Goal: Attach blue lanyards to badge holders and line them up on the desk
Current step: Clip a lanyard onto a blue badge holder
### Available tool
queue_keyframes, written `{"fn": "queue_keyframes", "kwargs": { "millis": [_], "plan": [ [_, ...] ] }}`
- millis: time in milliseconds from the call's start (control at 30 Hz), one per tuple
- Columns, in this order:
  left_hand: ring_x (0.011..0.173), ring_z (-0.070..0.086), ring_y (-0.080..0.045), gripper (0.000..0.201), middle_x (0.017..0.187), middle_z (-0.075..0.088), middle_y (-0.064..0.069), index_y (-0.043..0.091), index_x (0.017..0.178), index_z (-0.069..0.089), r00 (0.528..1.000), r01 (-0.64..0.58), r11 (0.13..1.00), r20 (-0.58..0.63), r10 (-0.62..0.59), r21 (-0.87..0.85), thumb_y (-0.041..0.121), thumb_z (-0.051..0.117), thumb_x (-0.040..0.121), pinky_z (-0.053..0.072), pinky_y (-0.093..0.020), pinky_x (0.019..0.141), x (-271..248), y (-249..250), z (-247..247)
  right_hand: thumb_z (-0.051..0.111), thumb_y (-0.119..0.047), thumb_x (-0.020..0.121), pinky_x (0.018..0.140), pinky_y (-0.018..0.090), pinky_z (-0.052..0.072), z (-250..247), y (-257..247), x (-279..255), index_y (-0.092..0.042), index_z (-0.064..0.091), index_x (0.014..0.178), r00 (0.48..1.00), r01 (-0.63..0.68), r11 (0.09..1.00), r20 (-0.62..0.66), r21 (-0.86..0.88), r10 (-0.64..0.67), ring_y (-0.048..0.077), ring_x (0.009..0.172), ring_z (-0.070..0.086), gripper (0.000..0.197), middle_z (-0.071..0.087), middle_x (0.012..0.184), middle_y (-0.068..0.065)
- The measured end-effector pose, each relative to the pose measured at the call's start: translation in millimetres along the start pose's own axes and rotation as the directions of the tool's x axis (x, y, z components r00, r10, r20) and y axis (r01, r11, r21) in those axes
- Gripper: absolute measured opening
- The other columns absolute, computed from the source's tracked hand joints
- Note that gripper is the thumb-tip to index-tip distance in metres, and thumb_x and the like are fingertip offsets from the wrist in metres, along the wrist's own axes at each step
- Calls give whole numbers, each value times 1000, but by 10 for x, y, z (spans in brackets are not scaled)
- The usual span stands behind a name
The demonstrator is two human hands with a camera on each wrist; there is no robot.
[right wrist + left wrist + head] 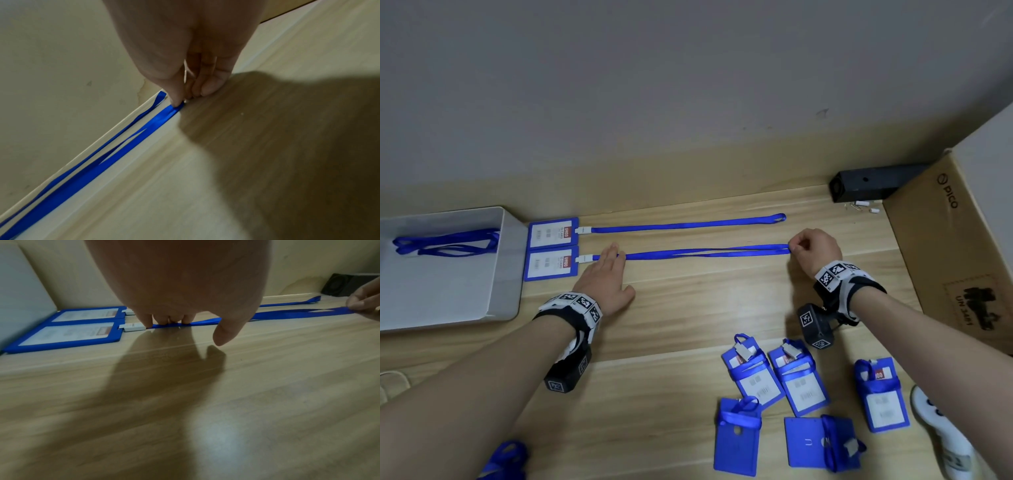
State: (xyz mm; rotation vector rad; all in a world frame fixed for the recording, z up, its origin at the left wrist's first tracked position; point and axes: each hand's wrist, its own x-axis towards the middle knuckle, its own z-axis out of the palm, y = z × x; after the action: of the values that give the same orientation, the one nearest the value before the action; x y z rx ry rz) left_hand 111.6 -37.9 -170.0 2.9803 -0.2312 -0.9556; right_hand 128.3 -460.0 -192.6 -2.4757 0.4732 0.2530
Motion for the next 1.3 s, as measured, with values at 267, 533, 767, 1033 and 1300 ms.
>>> {"fn": "queue_keyframes", "kwargs": {
  "millis": [267, 533, 767, 1033, 1300],
  "plan": [
    [151, 4, -26, 72, 163, 7, -13, 7, 153, 17, 990, -34, 987, -140, 12, -156, 28, 49, 92, 17, -43, 121, -118, 153, -92, 71, -24, 86, 87, 36, 52, -36, 13, -118, -19, 65, 100, 996, -9, 941, -81, 339, 38, 19, 88, 64, 16, 68, 96, 3],
    [103, 64, -21, 28, 109, 70, 3, 24, 113, 63, 976, -212, 886, -37, 216, -413, 28, 54, 87, 50, -35, 94, -529, 1049, 27, 73, -18, 84, 77, 33, 51, -181, -44, -923, -20, 67, 86, 995, -20, 934, 102, 356, -18, 19, 73, 61, 7, 65, 77, -4],
    [103, 55, -19, 70, 109, 54, 6, 26, 122, 50, 976, -174, 925, 68, 208, -339, 53, 80, 65, 48, -36, 87, -742, 1778, 569, 61, -14, 86, 83, 37, 52, 25, 41, -1603, -20, 68, 94, 961, 210, 970, 156, 124, -228, 21, 89, 64, 11, 69, 94, 1],
    [79, 50, -23, 28, 88, 55, -1, 21, 83, 57, 997, -49, 888, 27, 69, -458, 33, 80, 76, 41, -29, 69, -848, 1901, 594, 54, -8, 87, 82, 30, 47, -32, -9, -1817, -25, 67, 93, 935, 322, 940, 122, 110, -334, 13, 90, 57, 22, 65, 96, -9],
    [49, 61, -16, 21, 64, 63, -5, 14, 77, 58, 994, -12, 474, -62, -90, -880, 4, 77, 79, 52, -29, 53, -1283, 1367, 279, 64, -29, 83, 82, 36, 52, 52, -487, -1931, -22, 70, 99, 842, 291, 933, 407, 211, -354, 16, 83, 63, 18, 69, 89, -6]
  ]
}}
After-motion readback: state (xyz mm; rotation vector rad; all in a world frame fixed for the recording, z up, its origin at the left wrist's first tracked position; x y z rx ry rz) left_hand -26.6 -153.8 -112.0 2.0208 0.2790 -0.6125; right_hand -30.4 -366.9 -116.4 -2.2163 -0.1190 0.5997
